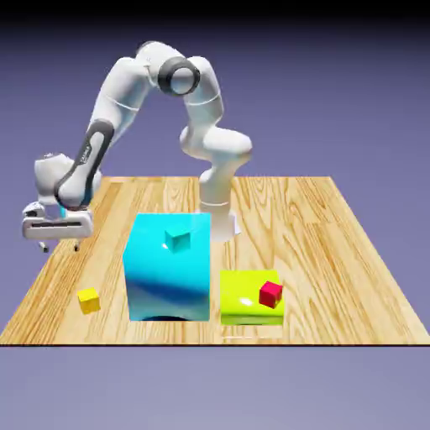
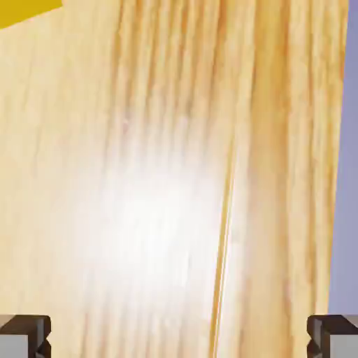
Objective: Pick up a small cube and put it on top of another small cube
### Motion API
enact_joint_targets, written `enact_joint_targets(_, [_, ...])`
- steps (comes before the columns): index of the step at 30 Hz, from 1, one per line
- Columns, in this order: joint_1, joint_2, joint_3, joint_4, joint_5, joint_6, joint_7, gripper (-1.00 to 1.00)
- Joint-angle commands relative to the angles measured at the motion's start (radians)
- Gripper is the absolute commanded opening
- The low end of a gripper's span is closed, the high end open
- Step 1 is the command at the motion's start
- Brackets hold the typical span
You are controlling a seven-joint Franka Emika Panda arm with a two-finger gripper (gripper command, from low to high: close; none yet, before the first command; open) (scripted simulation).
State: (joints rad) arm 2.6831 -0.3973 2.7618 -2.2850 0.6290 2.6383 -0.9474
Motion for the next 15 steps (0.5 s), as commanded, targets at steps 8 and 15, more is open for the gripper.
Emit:
enact_joint_targets(8, [0.157, -0.140, -0.006, 0.072, 0.231, -0.001, -0.185, 0.00])
enact_joint_targets(15, [0.172, -0.162, -0.017, 0.081, 0.264, 0.000, -0.207, -1.00])
